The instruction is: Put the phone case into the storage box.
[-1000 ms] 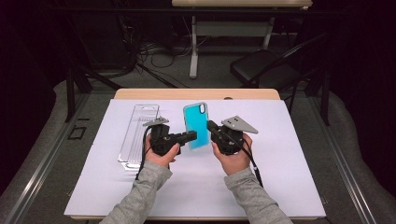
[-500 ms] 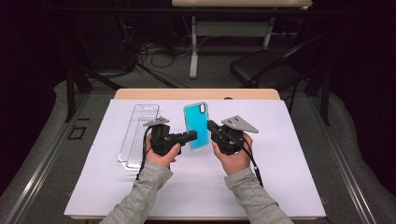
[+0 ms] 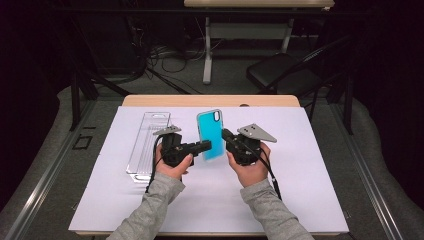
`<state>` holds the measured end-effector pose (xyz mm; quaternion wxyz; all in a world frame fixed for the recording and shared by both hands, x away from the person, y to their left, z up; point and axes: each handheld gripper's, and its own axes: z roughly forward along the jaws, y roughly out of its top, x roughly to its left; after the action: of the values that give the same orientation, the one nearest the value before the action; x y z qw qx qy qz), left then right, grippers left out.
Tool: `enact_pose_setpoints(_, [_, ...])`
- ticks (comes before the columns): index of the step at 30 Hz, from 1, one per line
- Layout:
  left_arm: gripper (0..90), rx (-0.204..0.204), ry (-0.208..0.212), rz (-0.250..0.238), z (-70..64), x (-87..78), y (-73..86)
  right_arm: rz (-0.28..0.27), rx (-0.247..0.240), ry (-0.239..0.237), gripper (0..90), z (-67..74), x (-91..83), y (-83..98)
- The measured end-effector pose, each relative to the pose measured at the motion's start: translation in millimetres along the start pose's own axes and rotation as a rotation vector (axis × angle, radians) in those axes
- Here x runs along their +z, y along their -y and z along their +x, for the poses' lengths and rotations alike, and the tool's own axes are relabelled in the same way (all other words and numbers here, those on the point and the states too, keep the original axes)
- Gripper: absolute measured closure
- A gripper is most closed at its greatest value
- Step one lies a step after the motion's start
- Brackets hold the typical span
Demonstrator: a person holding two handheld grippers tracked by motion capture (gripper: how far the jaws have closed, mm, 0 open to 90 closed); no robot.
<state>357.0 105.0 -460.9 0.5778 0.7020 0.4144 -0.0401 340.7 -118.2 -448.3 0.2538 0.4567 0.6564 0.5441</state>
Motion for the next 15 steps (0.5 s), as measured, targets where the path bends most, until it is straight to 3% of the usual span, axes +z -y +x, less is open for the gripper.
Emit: enact_pose_setpoints(15, [81.2, -0.007, 0.011, 0.001, 1.2, -0.5, -0.3, 0.003, 0.001, -0.005, 87.2, -0.1, -0.1, 0.0])
